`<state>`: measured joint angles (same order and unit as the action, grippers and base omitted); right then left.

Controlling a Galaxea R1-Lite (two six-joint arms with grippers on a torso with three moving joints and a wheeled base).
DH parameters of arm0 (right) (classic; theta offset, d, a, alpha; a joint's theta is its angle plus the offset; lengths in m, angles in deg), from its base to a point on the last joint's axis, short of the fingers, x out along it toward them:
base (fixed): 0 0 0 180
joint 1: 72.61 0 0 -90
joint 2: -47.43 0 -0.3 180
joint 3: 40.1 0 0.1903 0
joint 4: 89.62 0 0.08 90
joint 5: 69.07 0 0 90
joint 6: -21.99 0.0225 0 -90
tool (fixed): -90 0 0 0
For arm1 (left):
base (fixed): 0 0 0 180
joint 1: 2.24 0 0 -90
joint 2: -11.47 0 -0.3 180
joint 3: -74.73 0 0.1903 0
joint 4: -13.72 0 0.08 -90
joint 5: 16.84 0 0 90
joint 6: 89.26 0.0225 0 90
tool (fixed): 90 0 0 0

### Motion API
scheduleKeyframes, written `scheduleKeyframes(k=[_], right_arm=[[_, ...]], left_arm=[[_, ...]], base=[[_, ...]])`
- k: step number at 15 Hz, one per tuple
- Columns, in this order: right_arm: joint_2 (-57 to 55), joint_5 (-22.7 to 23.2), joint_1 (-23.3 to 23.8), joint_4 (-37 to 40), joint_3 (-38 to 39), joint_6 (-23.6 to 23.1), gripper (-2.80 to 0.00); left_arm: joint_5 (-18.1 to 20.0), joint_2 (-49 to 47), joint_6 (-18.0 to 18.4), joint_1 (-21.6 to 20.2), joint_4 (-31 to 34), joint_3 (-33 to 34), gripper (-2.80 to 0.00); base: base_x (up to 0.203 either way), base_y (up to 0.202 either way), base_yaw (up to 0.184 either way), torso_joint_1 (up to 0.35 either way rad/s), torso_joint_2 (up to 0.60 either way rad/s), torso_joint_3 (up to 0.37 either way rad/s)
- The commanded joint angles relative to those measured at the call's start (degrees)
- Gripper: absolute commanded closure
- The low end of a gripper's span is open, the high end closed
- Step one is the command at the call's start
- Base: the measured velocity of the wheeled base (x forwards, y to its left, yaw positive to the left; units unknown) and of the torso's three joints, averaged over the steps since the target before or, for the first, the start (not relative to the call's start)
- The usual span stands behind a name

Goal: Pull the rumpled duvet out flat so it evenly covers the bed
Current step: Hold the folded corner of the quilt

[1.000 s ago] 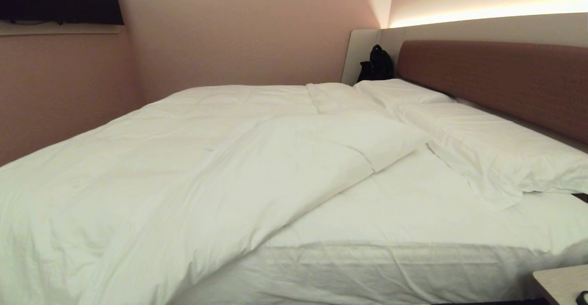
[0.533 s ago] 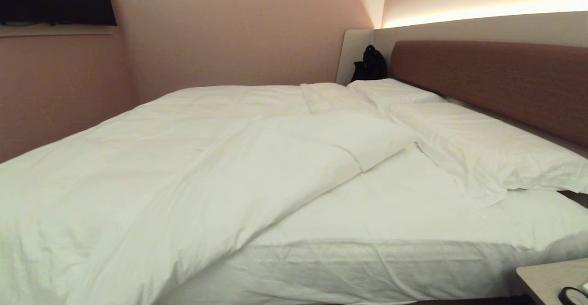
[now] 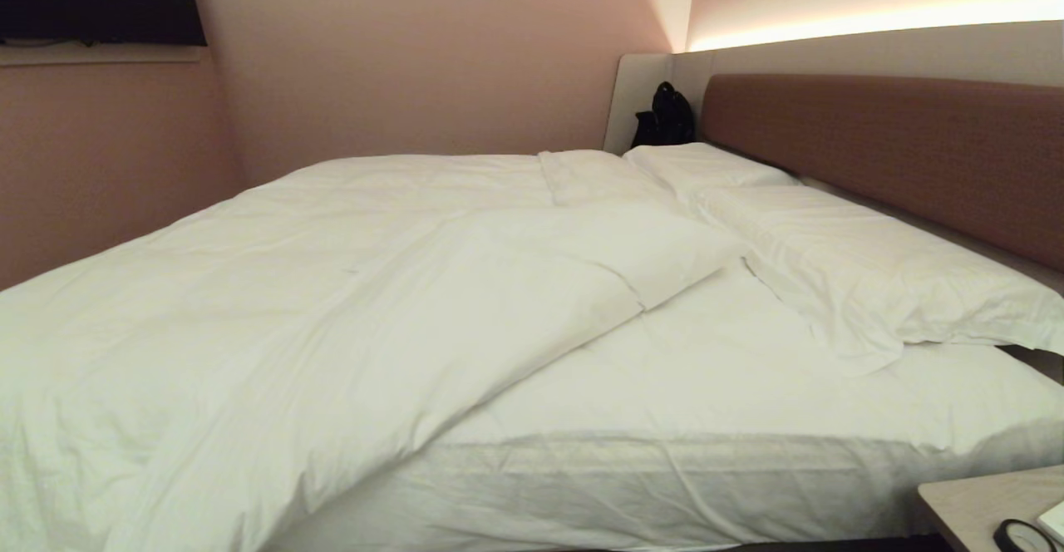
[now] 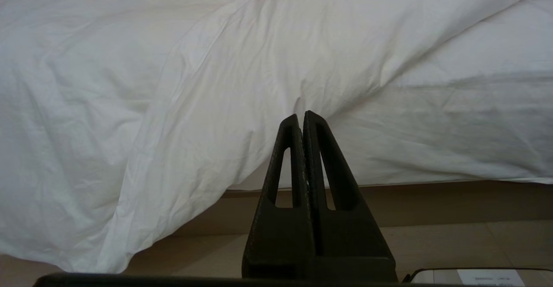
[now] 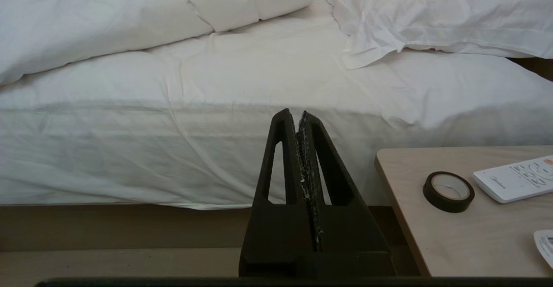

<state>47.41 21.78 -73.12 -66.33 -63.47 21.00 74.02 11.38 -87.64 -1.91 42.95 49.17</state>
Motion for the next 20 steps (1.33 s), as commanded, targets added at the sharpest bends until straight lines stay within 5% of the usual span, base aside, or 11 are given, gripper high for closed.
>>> scheduleKeyframes(k=[1, 11, 14, 16, 20], right_arm=[[-0.1, 0.0, 0.0, 0.0, 0.0, 0.0, 0.0], [-0.1, 0.0, 0.0, 0.0, 0.0, -0.1, 0.0], [-0.1, 0.0, 0.0, 0.0, 0.0, -0.1, 0.0], [-0.1, 0.0, 0.0, 0.0, 0.0, 0.0, 0.0], [-0.1, 0.0, 0.0, 0.0, 0.0, 0.0, 0.0]], left_arm=[[0.0, 0.0, 0.1, 0.0, 0.0, 0.0, 0.0], [-0.3, 0.1, 0.0, 0.0, -0.1, 0.1, 0.0], [0.4, 0.1, -2.6, 0.0, -0.6, -2.5, 0.0], [2.8, -2.6, -6.4, 0.0, 0.2, -7.7, 0.0], [7.5, -25.1, -22.7, 2.6, -0.1, -27.2, 0.0]], base=[[0.0, 0.0, 0.0, 0.0, 0.0, 0.0], [0.0, 0.0, 0.0, 0.0, 0.0, 0.0], [0.0, 0.0, 0.0, 0.0, 0.0, 0.0], [0.0, 0.0, 0.0, 0.0, 0.0, 0.0], [0.0, 0.0, 0.0, 0.0, 0.0, 0.0]])
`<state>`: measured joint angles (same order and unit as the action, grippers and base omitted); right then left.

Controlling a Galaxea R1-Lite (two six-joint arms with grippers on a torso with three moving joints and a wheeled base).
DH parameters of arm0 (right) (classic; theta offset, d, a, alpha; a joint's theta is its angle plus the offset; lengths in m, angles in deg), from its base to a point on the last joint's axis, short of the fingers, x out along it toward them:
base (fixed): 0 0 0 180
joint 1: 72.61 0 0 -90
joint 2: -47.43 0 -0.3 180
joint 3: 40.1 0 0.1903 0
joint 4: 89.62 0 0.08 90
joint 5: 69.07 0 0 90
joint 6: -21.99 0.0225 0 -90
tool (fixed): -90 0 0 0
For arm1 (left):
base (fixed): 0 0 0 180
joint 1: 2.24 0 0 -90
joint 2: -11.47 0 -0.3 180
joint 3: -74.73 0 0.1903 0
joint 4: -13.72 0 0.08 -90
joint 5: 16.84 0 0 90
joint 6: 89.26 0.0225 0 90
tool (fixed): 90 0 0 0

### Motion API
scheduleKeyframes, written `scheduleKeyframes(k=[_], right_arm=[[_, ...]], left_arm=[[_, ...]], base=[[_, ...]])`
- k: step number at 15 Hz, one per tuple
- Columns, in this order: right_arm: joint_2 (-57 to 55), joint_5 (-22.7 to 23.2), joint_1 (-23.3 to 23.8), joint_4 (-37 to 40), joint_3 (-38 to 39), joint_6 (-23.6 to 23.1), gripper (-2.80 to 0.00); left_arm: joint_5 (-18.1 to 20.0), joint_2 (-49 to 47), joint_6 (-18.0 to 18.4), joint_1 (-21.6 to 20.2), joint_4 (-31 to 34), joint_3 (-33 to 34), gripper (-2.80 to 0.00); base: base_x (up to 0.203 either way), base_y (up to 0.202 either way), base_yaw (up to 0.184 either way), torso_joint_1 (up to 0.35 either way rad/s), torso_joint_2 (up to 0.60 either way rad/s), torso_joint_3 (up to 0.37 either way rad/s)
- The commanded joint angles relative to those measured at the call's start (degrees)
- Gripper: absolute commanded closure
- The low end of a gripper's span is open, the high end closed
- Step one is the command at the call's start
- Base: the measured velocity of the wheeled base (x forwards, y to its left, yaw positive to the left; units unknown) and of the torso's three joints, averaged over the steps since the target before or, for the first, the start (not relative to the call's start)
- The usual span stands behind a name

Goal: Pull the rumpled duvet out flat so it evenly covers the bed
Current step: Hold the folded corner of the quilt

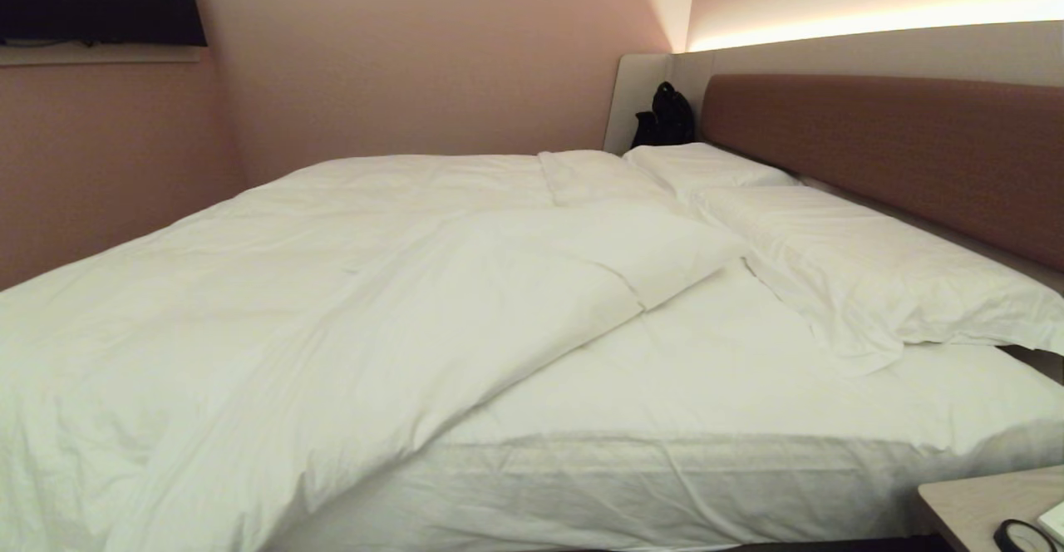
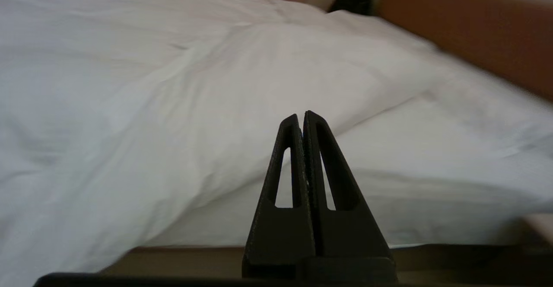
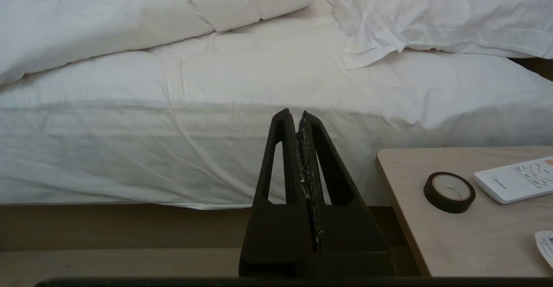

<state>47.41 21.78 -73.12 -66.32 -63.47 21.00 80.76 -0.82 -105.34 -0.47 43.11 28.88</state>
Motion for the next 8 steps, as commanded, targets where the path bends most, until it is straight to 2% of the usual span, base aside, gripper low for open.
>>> scheduleKeyframes(k=[1, 4, 8], right_arm=[[-0.1, 0.0, 0.0, 0.0, 0.0, -0.1, 0.0], [-0.1, 0.0, 0.0, 0.0, 0.0, -0.1, 0.0], [-0.1, 0.0, 0.0, 0.0, 0.0, 0.0, 0.0]], left_arm=[[2.0, -20.1, -7.9, 2.1, -1.5, -10.7, 0.0], [5.2, -39.8, -13.5, 3.7, -7.7, -19.2, 0.0], [7.2, -65.2, -15.0, 3.2, -14.5, -28.9, 0.0]], base=[[0.0, 0.0, 0.0, 0.0, 0.0, 0.0], [0.0, 0.0, 0.0, 0.0, 0.0, 0.0], [0.0, 0.0, 0.0, 0.0, 0.0, 0.0]])
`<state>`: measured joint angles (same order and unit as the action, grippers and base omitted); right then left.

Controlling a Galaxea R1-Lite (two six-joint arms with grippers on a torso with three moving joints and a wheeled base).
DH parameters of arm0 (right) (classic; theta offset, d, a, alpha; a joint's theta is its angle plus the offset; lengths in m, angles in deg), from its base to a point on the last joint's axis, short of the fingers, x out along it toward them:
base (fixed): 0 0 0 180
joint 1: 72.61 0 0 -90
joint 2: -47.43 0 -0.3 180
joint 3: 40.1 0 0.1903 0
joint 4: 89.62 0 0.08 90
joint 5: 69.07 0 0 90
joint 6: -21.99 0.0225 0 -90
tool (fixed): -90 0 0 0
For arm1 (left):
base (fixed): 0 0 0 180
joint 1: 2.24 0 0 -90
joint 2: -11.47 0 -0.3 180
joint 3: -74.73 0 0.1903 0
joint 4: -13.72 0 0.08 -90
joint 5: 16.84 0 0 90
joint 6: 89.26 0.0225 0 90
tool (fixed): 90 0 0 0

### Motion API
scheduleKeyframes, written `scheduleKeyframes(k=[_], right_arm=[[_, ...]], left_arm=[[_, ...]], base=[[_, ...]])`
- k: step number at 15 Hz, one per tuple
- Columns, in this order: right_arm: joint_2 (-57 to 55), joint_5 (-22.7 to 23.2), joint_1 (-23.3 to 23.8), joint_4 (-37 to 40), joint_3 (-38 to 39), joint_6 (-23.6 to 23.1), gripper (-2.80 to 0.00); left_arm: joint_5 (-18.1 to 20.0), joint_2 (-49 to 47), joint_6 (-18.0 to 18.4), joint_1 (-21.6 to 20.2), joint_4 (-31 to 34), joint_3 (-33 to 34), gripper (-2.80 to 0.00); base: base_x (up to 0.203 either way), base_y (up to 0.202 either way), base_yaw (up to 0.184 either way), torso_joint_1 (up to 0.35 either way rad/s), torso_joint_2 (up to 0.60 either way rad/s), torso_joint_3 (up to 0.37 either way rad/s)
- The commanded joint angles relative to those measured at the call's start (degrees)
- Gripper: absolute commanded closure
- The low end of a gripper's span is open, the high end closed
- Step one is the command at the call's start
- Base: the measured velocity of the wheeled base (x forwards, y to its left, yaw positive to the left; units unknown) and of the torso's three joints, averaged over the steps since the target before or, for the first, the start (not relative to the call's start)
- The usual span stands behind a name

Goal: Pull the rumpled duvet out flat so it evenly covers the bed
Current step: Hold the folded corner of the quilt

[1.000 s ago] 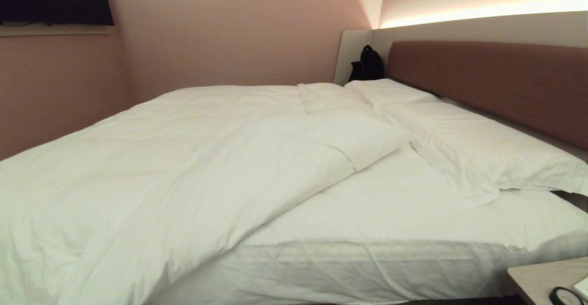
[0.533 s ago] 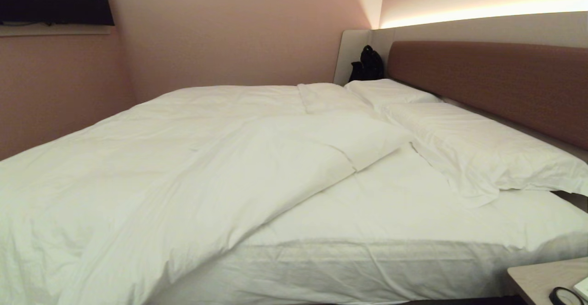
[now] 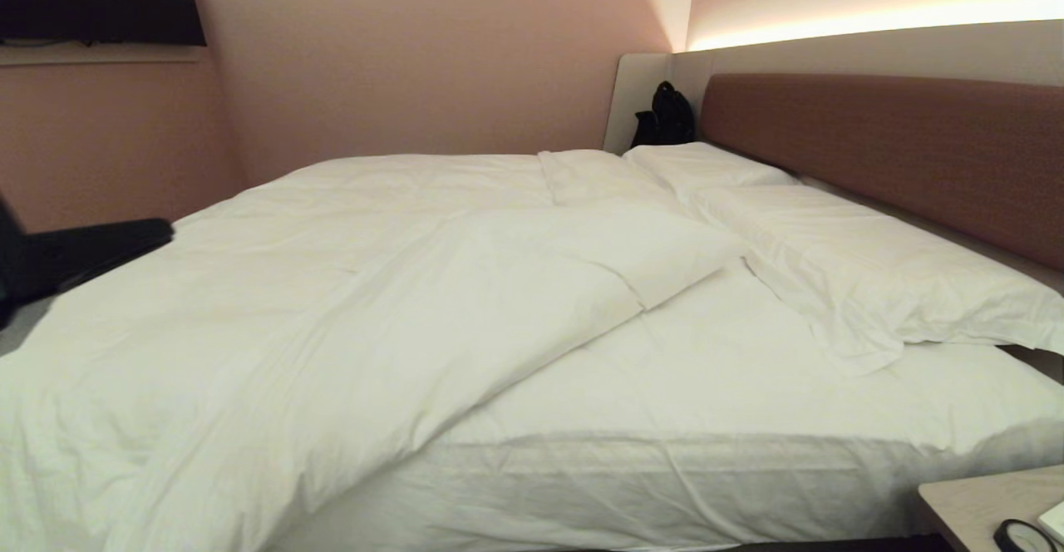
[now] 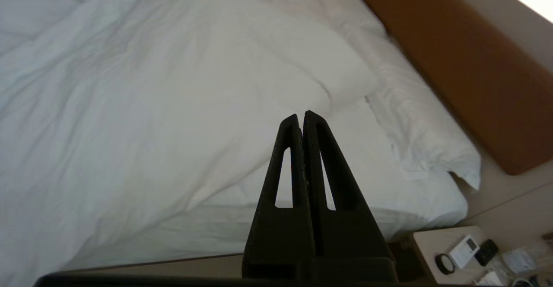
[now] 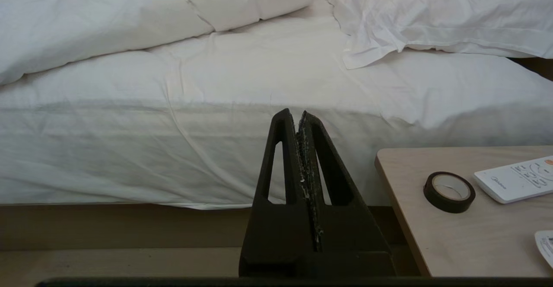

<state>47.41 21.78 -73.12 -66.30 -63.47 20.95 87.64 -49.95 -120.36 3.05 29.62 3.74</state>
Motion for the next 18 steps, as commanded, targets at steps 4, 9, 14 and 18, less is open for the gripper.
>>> scheduleKeyframes(k=[4, 9, 14, 18], right_arm=[[-0.1, 0.0, 0.0, 0.0, 0.0, 0.1, 0.0], [-0.1, 0.0, 0.0, 0.0, 0.0, 0.0, 0.0], [-0.1, 0.0, 0.0, 0.0, 0.0, 0.0, 0.0], [-0.1, 0.0, 0.0, 0.0, 0.0, 0.0, 0.0]], left_arm=[[1.1, -35.2, 8.0, -1.7, -3.6, -14.7, 0.0], [5.7, -49.2, 14.7, -2.0, -6.8, -22.7, 0.0], [5.6, -56.7, 21.8, -2.1, -9.8, -22.6, 0.0], [5.7, -61.1, 29.6, -3.4, -13.5, -23.0, 0.0]], base=[[0.0, 0.0, 0.0, 0.0, 0.0, 0.0], [0.0, 0.0, 0.0, 0.0, 0.0, 0.0], [0.0, 0.0, 0.0, 0.0, 0.0, 0.0], [0.0, 0.0, 0.0, 0.0, 0.0, 0.0]])
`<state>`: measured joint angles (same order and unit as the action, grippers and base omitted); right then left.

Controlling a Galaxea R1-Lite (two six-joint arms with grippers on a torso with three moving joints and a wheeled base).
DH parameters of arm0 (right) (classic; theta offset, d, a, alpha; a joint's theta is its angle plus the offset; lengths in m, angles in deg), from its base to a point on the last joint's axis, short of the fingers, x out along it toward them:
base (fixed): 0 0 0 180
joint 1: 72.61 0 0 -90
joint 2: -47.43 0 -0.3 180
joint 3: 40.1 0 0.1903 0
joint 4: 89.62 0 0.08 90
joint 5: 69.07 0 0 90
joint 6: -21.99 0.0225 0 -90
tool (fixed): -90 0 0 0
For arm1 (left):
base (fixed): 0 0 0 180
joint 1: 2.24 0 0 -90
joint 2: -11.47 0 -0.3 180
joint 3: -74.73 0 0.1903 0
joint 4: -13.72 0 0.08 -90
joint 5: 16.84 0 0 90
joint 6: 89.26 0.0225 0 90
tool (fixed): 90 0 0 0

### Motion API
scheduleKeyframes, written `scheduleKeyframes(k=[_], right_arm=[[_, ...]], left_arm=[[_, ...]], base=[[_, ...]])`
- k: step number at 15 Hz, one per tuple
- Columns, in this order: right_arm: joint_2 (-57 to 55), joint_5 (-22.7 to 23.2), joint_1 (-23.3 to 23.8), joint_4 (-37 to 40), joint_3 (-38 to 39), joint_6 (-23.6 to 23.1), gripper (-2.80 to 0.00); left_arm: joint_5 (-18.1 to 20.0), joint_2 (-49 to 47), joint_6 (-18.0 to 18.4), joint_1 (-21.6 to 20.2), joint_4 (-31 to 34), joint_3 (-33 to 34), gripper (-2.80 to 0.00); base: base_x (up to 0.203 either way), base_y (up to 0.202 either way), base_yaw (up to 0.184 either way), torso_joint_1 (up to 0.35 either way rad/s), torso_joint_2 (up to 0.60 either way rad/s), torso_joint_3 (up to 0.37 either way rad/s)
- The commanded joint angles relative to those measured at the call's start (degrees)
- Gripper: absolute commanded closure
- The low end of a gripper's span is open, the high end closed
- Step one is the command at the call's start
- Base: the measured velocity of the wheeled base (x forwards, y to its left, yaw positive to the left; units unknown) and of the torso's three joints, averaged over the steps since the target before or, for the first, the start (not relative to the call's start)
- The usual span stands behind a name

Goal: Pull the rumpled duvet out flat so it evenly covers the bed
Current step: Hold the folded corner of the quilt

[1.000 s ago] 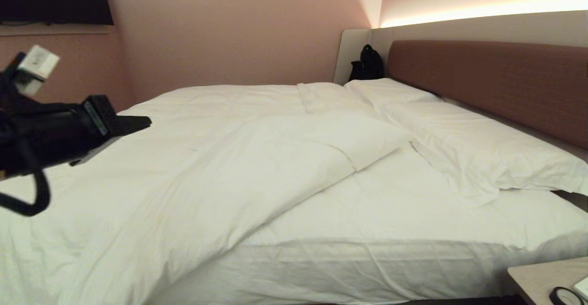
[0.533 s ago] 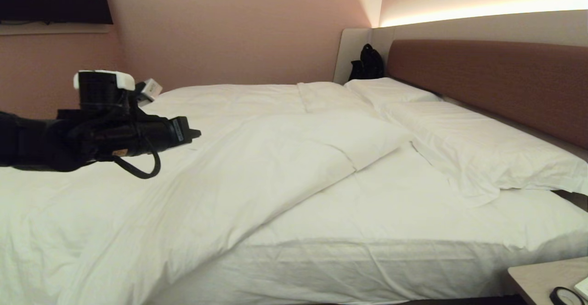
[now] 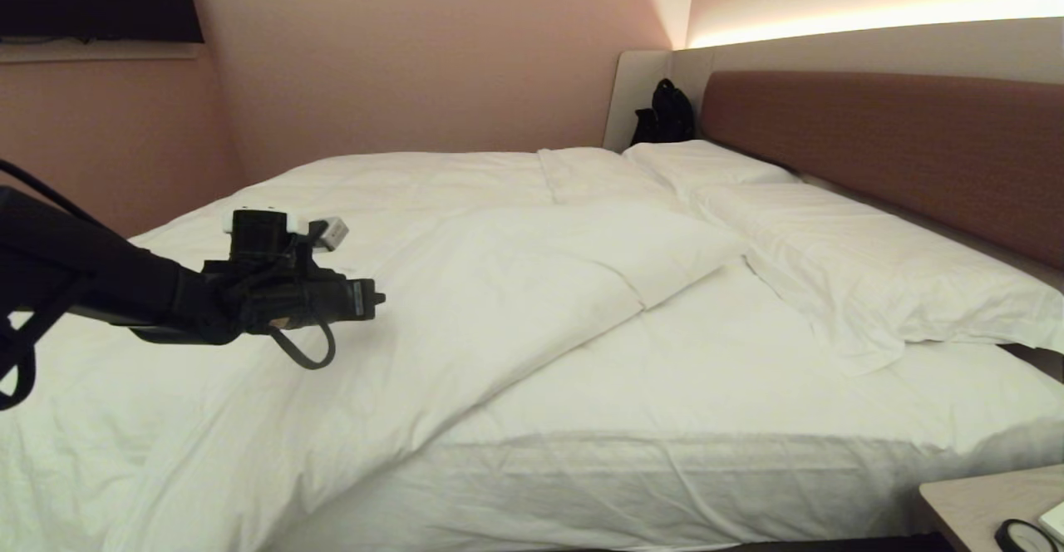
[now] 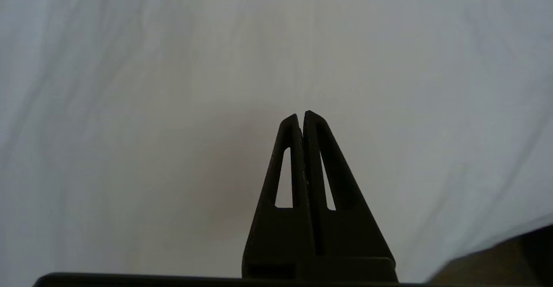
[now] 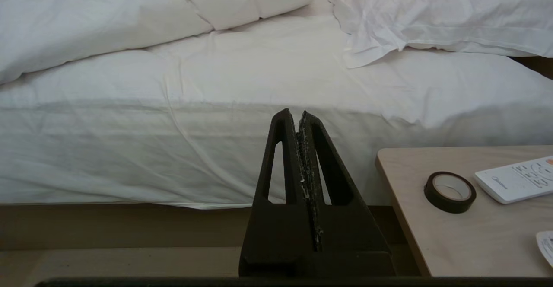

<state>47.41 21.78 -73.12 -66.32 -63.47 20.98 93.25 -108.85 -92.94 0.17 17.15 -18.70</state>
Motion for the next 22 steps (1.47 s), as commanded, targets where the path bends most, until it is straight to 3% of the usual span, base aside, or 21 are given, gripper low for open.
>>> scheduleKeyframes(k=[1, 5, 6, 14, 22], right_arm=[[-0.1, 0.0, 0.0, 0.0, 0.0, 0.0, 0.0], [-0.1, 0.0, 0.0, 0.0, 0.0, 0.0, 0.0], [-0.1, 0.0, 0.0, 0.0, 0.0, 0.0, 0.0], [-0.1, 0.0, 0.0, 0.0, 0.0, 0.0, 0.0], [-0.1, 0.0, 0.0, 0.0, 0.0, 0.0, 0.0]], left_arm=[[0.1, -2.2, 2.7, -0.7, -1.3, -1.0, 0.0], [0.5, -4.0, 3.8, -1.1, -1.3, -1.6, 0.0], [0.6, -4.1, 3.7, -1.1, -1.3, -1.5, -2.8], [0.2, -0.9, 3.7, -2.5, -1.2, -1.3, -2.8], [2.2, -3.1, 16.7, -18.0, -1.2, -2.9, -2.8]], base=[[0.0, 0.0, 0.0, 0.0, 0.0, 0.0], [0.0, 0.0, 0.0, 0.0, 0.0, 0.0], [0.0, 0.0, 0.0, 0.0, 0.0, 0.0], [0.0, 0.0, 0.0, 0.0, 0.0, 0.0], [0.0, 0.0, 0.0, 0.0, 0.0, 0.0]])
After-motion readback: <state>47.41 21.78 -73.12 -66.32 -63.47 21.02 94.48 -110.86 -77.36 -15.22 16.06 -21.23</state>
